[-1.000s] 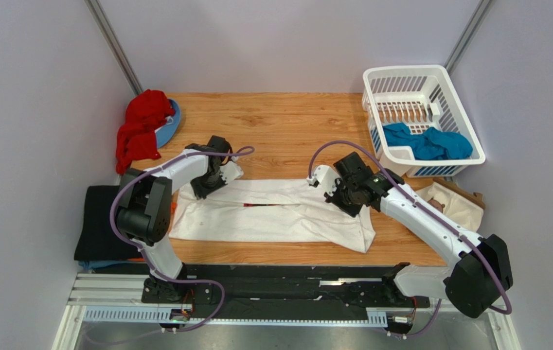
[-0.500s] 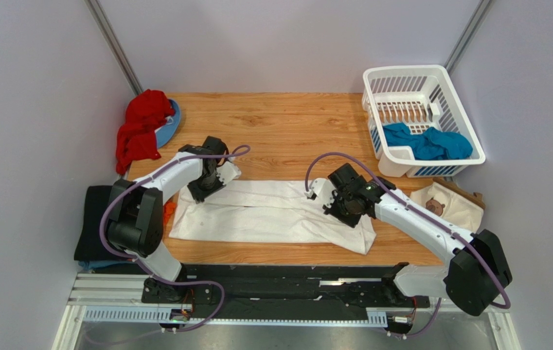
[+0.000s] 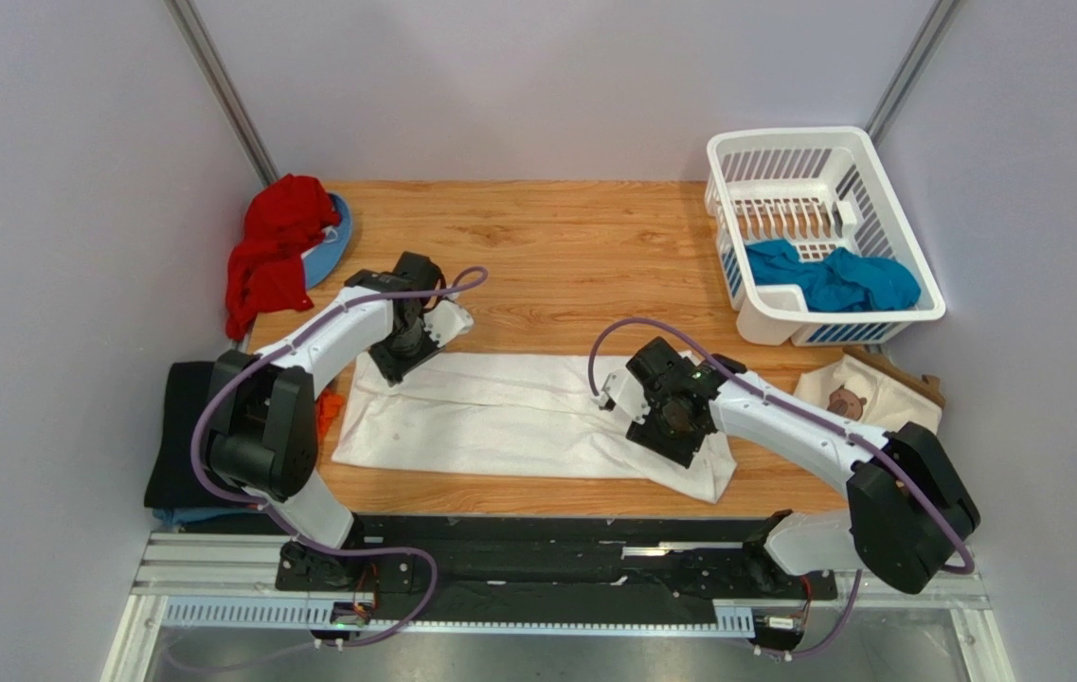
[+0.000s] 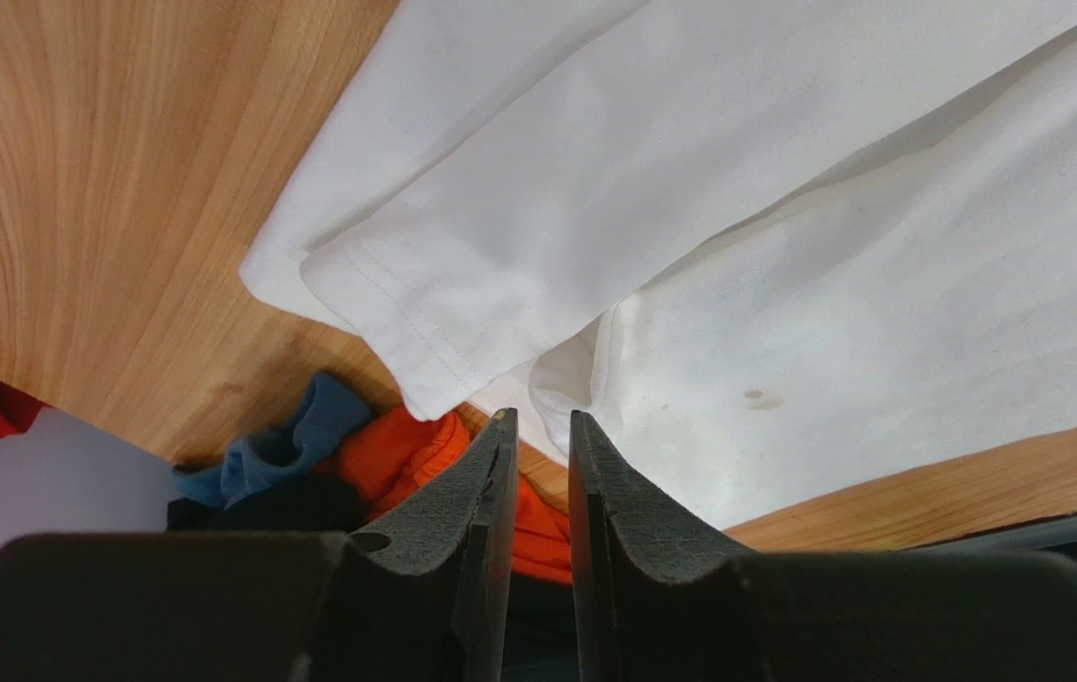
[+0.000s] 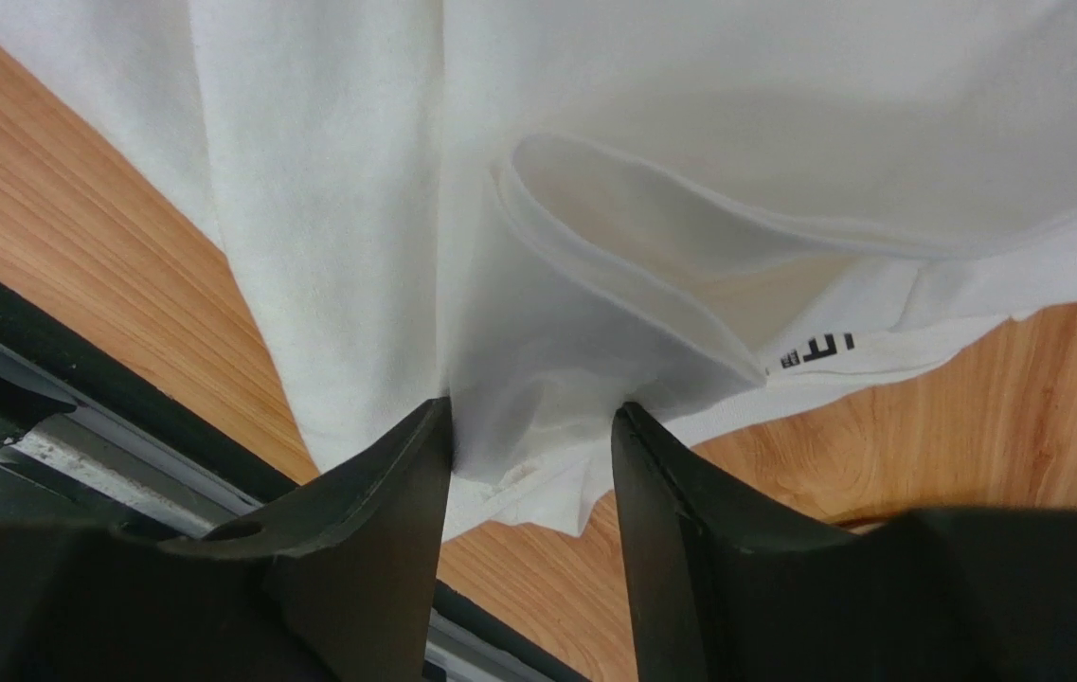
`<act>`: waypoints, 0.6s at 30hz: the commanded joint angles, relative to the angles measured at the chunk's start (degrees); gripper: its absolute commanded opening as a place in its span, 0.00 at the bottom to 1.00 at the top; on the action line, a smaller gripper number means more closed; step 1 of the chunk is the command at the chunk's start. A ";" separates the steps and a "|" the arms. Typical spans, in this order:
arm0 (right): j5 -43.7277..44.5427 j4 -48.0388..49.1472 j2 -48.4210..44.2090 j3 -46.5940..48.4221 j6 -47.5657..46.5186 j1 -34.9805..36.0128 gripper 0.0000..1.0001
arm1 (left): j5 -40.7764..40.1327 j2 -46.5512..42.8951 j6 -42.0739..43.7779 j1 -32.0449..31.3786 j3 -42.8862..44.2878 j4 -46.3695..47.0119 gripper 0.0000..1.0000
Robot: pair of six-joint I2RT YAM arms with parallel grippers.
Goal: Fold and stack the t-shirts
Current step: Fold the tshirt
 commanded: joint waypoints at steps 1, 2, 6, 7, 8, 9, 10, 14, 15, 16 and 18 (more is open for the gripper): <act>2.71 -0.91 -2.20 0.80 0.11 0.42 0.53 | 1.16 -1.21 -1.55 -0.15 1.50 -0.91 0.28; 2.89 -1.35 -2.28 1.67 0.02 0.50 0.58 | 1.07 -1.12 -1.55 -0.15 1.50 -0.91 0.28; 2.45 -4.07 -4.04 6.14 0.99 0.94 0.60 | 0.89 -1.12 -1.37 -0.15 1.59 -0.56 0.28; 2.01 -5.21 -4.22 7.21 1.16 1.03 0.60 | 0.89 -1.12 -1.28 -0.15 1.59 -0.30 0.28; 2.01 -5.57 -4.39 8.35 1.17 1.12 0.60 | 1.07 -1.12 -1.20 -0.15 1.68 0.23 0.28; 2.18 -5.75 -4.48 10.10 1.25 1.21 0.60 | 1.07 -1.12 -1.11 -0.15 1.77 0.67 0.28; 2.27 -5.58 -4.48 11.16 0.91 1.21 0.60 | 1.07 -1.12 -0.85 -0.15 1.85 1.11 0.28; 2.53 -4.17 -3.08 13.46 0.90 1.12 0.60 | 2.65 -0.33 -0.67 -0.15 2.47 3.13 0.28; 2.88 -3.56 -2.64 13.46 0.90 1.12 0.60 | 2.74 -0.24 -0.58 -0.15 2.47 3.66 0.27; 3.32 -1.72 -2.20 13.20 0.99 1.12 0.60 | 2.91 0.11 -0.40 -0.15 2.56 4.27 0.27; 4.20 0.13 -0.88 12.93 1.51 1.12 0.59 | 3.00 0.46 0.04 -0.15 2.38 5.50 0.27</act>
